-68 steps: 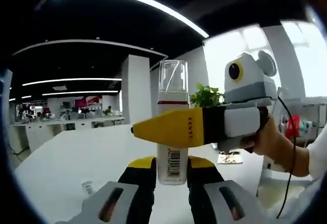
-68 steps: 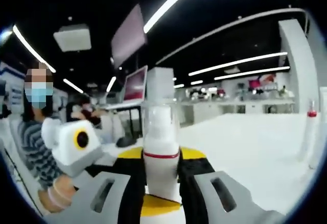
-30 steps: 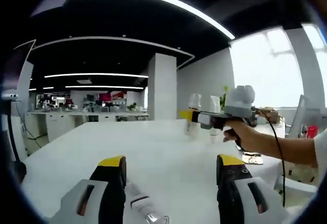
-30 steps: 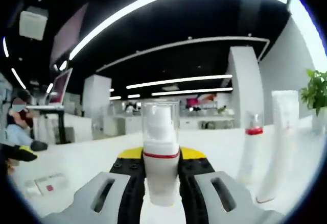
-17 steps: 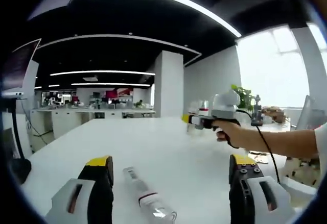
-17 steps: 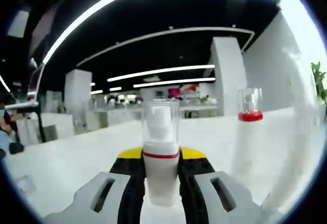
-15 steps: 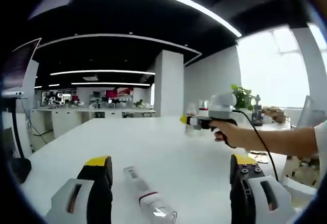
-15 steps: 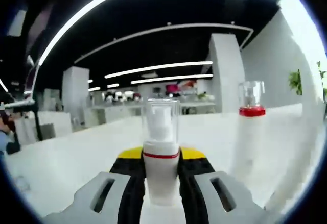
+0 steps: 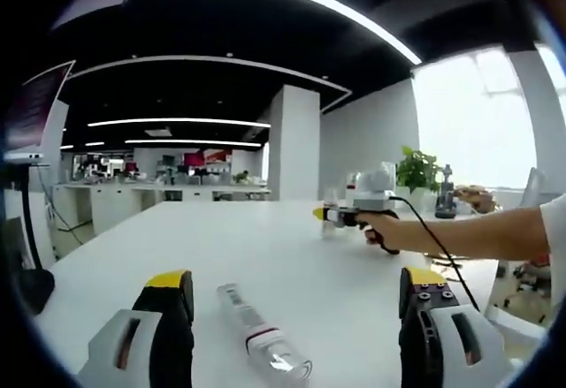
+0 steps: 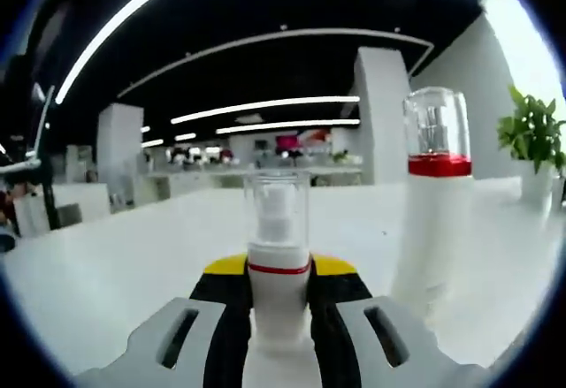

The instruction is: Arrange the skincare products in the storage area until every visible bottle or jar stands upright without overlapping.

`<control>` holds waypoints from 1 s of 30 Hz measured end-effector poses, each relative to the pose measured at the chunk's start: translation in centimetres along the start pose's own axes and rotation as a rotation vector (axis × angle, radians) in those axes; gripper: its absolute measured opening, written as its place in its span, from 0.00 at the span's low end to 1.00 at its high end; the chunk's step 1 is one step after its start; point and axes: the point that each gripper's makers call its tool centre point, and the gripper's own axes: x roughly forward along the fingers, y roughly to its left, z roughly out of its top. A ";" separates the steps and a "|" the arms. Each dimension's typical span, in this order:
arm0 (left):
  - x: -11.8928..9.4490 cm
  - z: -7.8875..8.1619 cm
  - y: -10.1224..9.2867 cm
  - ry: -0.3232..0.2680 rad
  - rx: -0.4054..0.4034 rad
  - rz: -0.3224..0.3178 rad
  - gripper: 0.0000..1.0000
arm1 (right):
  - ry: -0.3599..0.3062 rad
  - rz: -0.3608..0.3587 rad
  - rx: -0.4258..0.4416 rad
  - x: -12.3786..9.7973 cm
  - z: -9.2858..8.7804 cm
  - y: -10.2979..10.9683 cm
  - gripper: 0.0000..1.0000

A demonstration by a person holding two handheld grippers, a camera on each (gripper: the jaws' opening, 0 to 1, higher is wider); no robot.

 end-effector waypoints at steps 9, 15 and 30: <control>0.0 -0.3 -0.2 0.007 0.004 -0.003 1.00 | 0.000 0.011 -0.037 1.6 0.1 -0.1 0.23; -0.1 -0.5 0.0 0.010 0.003 0.003 0.99 | -0.001 0.003 0.001 3.3 0.2 -0.4 0.23; 0.0 -0.4 -0.2 0.010 0.005 -0.002 0.99 | 0.035 0.022 0.034 0.9 -0.9 0.7 0.58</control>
